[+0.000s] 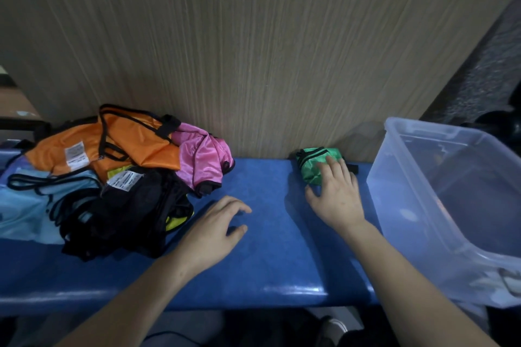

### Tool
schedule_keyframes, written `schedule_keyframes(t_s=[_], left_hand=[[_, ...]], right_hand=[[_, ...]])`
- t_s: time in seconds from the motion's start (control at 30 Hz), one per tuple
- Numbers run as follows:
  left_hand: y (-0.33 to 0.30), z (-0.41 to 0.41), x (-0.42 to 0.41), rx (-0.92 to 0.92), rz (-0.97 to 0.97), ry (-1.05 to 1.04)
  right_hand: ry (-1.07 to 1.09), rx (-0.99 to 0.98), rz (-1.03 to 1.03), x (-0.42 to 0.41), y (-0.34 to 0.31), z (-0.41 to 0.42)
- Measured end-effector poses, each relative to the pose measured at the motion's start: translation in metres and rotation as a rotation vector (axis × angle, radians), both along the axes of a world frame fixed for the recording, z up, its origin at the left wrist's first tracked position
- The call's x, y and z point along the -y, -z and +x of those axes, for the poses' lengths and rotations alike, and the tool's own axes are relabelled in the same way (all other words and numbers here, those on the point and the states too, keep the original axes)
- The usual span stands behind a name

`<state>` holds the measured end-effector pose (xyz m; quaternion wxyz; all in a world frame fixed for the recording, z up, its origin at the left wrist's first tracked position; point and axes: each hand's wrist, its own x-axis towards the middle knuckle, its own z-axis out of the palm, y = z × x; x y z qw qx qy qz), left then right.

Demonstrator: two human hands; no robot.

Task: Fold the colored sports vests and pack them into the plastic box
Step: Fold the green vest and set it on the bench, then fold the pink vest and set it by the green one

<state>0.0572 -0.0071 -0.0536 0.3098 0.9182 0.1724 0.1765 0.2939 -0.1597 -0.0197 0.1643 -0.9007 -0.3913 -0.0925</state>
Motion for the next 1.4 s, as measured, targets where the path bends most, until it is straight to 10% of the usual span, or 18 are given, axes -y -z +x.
schedule_keyframes(t_s=[0.73,1.4], left_hand=[[-0.022,-0.049,-0.02,0.094,0.094,-0.251],[-0.022,-0.024,-0.052,0.067,0.052,-0.413]], right_hand=[[-0.405,-0.285,0.078,-0.058,-0.015,-0.115],[-0.252,-0.472,0.254,-0.134,0.007,-0.118]])
